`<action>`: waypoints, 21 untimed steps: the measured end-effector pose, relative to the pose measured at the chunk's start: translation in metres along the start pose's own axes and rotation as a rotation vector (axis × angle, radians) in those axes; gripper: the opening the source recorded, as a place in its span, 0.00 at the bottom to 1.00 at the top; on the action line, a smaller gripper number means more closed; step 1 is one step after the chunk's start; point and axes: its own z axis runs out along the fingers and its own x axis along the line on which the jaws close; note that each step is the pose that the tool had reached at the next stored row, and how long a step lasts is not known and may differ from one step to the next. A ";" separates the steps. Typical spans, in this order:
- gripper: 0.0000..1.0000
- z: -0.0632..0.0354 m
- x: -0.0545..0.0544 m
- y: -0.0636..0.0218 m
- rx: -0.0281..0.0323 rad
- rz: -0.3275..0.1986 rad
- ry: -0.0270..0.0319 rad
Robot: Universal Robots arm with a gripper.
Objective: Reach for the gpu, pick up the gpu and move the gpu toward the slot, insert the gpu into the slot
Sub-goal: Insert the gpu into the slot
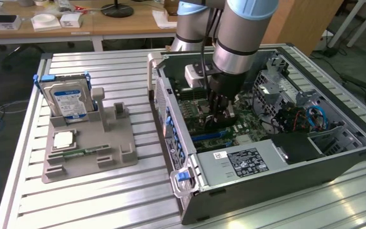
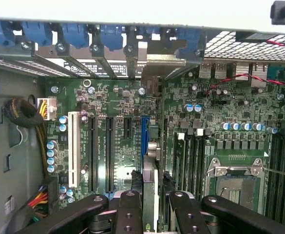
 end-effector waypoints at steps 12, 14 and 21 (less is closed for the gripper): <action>0.26 0.0006 0.000 -0.0036 -0.0005 0.000 0.0007; 0.26 0.0012 0.000 -0.0063 0.0000 0.000 0.0004; 0.26 0.0016 0.002 -0.0079 0.0000 0.000 0.0004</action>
